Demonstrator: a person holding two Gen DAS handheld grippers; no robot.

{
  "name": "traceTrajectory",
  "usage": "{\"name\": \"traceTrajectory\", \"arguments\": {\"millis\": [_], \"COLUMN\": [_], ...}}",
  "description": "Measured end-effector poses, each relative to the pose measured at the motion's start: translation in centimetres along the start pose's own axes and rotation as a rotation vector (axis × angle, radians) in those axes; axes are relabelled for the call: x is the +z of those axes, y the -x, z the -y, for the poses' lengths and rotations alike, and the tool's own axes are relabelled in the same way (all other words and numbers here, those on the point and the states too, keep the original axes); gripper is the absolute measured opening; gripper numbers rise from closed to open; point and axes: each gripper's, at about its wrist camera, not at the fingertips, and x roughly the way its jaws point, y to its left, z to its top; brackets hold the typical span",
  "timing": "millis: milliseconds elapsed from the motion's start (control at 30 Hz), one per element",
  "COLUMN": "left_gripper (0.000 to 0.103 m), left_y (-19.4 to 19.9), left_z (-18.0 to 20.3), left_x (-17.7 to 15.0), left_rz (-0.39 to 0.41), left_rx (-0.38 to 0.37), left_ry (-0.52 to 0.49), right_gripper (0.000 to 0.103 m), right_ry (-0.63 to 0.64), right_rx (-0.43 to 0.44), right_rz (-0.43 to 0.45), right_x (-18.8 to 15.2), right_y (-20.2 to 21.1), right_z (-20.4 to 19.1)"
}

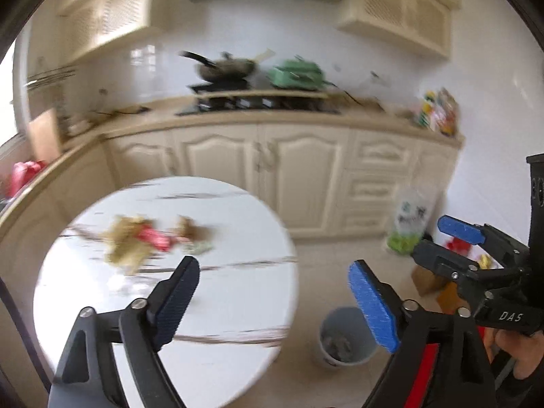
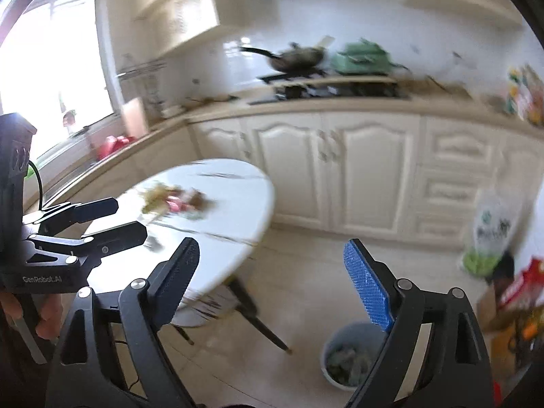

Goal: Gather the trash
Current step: 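Move both open tools back over the table, then grasp the clear plastic wrap with the left tool while the right tool grasps the ginger root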

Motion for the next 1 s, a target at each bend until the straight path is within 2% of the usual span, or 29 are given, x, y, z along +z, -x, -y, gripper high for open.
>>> {"name": "traceTrajectory", "arguments": {"millis": [100,167,300,367,500,600,700,833,933,1000], "left_gripper": [0.093,0.093,0.093,0.093,0.093,0.093,0.091,0.077,0.073,0.066], "left_y": [3.1,4.0,4.2,3.7,1.2,-1.9,-4.9,-9.9,-13.0,-14.1], "left_z": [-4.4,-6.3,-8.9,-10.0,-11.3,-11.5,-12.1,-13.2,-14.7,-15.1], "left_x": [-1.3,-2.3,-3.2,-3.3,-3.4,-3.0,-2.7,-1.6,-1.4,-1.4], "left_rz": [0.013,0.007,-0.041,-0.064,-0.128,-0.182,-0.229,-0.309,-0.34,-0.354], "left_rx": [0.066,0.099,0.161,0.168,0.176,0.178,0.216,0.252,0.231,0.226], "left_ry": [0.049,0.09,0.2,0.257,0.317,0.325,0.318,0.338,0.372,0.379], "right_gripper": [0.094,0.094,0.094,0.094,0.094,0.094,0.094,0.093,0.093,0.093], "right_ry": [0.059,0.086,0.139,0.15,0.175,0.188,0.189,0.182,0.185,0.197], "right_rx": [0.024,0.046,0.081,0.095,0.1,0.096,0.087,0.091,0.104,0.106], "right_rz": [-0.002,-0.015,-0.065,-0.092,-0.152,-0.2,-0.243,-0.288,-0.317,-0.33], "right_x": [1.6,2.3,3.2,3.3,3.2,3.0,2.9,2.8,2.8,2.7], "right_y": [-1.6,-3.0,-7.4,-9.5,-14.0,-17.5,-20.8,-24.3,-26.7,-28.3], "right_z": [-4.3,-6.4,-9.9,-10.8,-11.5,-11.2,-10.3,-9.3,-9.4,-9.6]}}
